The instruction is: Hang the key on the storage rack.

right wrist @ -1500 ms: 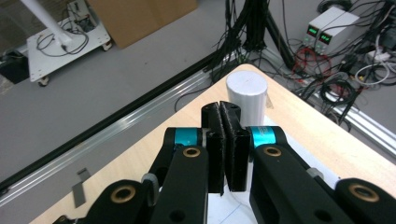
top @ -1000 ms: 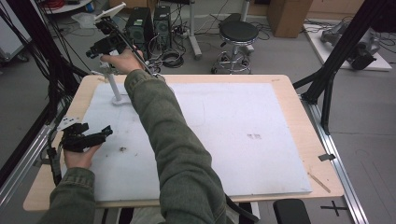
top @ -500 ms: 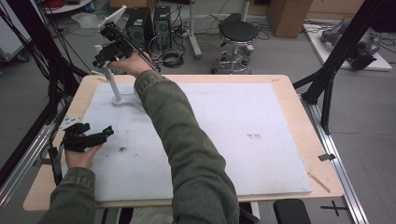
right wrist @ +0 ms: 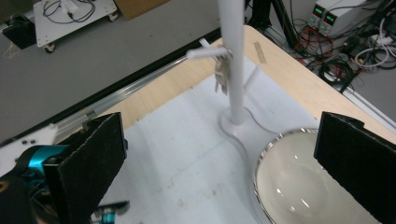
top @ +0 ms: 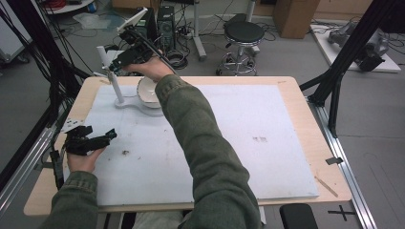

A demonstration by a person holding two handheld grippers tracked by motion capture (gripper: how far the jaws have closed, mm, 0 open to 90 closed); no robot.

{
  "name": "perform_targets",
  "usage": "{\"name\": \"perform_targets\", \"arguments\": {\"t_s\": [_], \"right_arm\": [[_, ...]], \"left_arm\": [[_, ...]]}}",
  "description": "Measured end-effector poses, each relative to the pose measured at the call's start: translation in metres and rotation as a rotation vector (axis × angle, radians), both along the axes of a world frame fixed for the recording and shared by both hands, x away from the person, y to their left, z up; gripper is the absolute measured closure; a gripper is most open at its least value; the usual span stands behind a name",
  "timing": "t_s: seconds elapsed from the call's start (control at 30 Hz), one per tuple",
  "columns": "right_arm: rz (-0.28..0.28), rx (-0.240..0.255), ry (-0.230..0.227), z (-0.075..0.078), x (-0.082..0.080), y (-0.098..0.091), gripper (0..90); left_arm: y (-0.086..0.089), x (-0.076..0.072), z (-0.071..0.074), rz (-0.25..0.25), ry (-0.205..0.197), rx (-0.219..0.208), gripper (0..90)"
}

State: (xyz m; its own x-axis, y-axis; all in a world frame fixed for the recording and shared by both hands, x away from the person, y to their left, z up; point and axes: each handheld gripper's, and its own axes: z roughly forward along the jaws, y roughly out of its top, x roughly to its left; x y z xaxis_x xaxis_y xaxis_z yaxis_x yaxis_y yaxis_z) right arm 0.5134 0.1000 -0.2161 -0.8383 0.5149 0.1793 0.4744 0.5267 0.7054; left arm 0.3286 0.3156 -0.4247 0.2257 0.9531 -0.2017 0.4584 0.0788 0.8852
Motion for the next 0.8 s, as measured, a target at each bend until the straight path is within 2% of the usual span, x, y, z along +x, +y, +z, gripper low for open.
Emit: {"name": "perform_targets", "arguments": {"t_s": [0.3, 0.37, 0.8], "right_arm": [[-0.041, 0.012, 0.01, -0.005, -0.003, -0.042, 1.3], [-0.051, 0.001, -0.001, -0.006, -0.005, -0.049, 1.3], [-0.096, 0.008, -0.037, -0.013, -0.023, -0.101, 1.4]], "left_arm": [[-0.001, 0.0, 0.0, 0.0, -0.001, -0.001, 2.5], [-0.001, 0.0, 0.0, 0.0, 0.0, -0.002, 2.5], [-0.001, -0.001, 0.0, 0.002, -0.007, -0.001, 2.5]]}}
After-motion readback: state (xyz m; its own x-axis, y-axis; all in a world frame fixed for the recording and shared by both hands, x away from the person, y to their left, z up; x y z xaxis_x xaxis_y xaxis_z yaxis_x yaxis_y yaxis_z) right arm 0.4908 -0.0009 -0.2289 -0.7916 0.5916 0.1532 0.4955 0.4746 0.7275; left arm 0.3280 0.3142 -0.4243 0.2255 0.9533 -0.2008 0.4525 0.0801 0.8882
